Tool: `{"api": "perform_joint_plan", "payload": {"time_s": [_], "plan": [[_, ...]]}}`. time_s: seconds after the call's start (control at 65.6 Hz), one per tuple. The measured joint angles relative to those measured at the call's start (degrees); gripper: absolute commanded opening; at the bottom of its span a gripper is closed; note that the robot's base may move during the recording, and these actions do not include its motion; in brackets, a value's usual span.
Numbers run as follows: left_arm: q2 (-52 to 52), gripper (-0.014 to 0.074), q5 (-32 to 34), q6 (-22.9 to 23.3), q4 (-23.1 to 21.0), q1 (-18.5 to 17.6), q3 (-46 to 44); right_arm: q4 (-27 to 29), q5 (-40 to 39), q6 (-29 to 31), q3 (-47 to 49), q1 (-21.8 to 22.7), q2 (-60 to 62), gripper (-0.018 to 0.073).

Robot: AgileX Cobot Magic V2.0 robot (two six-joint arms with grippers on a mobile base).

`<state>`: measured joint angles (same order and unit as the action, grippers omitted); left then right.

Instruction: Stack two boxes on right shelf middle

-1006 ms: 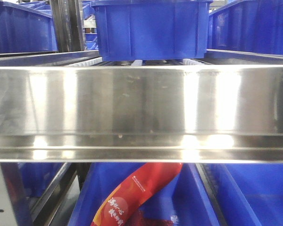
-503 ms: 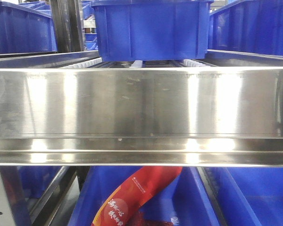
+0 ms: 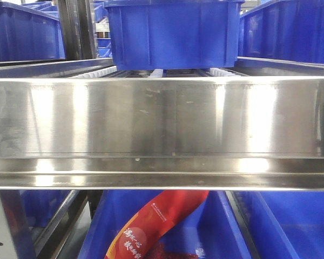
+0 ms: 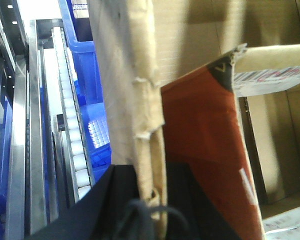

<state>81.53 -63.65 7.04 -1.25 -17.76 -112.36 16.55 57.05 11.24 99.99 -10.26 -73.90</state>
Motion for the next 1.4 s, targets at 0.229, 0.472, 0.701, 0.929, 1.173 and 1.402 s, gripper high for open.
{"api": "perform_joint_plan", "payload": {"time_s": [0.229, 0.472, 0.701, 0.929, 1.173, 1.402], "plan": [[0.0, -0.0111, 2.1, 0.0, 0.0, 0.0, 0.0, 0.0, -1.0, 0.0, 0.0, 0.0, 0.0, -0.0151], [1.2, -0.0111, -2.4, 0.0, 0.0, 0.0, -0.1, 0.0, 1.3, 0.0, 0.0, 0.0, -0.3, -0.0151], [7.6, -0.0111, -7.5, 0.0, -0.2, 0.0, 1.5, -0.4, 6.5, -0.1, -3.6, 0.0, -4.9, -0.0151], [13.2, -0.0111, -7.9, 0.0, 0.4, 0.0, 2.2, -0.3, 5.5, -0.4, -6.5, 0.1, -9.8, -0.0151], [13.8, -0.0001, -7.1, 0.0, 0.6, 0.0, 2.2, -0.5, 4.5, -0.3, -6.5, 0.1, -11.0, 0.0108], [13.9, 0.0601, -6.8, -0.1, 1.3, 0.0, 2.2, -0.2, 5.0, 0.2, -6.5, 0.2, -11.0, 0.0574]]}}
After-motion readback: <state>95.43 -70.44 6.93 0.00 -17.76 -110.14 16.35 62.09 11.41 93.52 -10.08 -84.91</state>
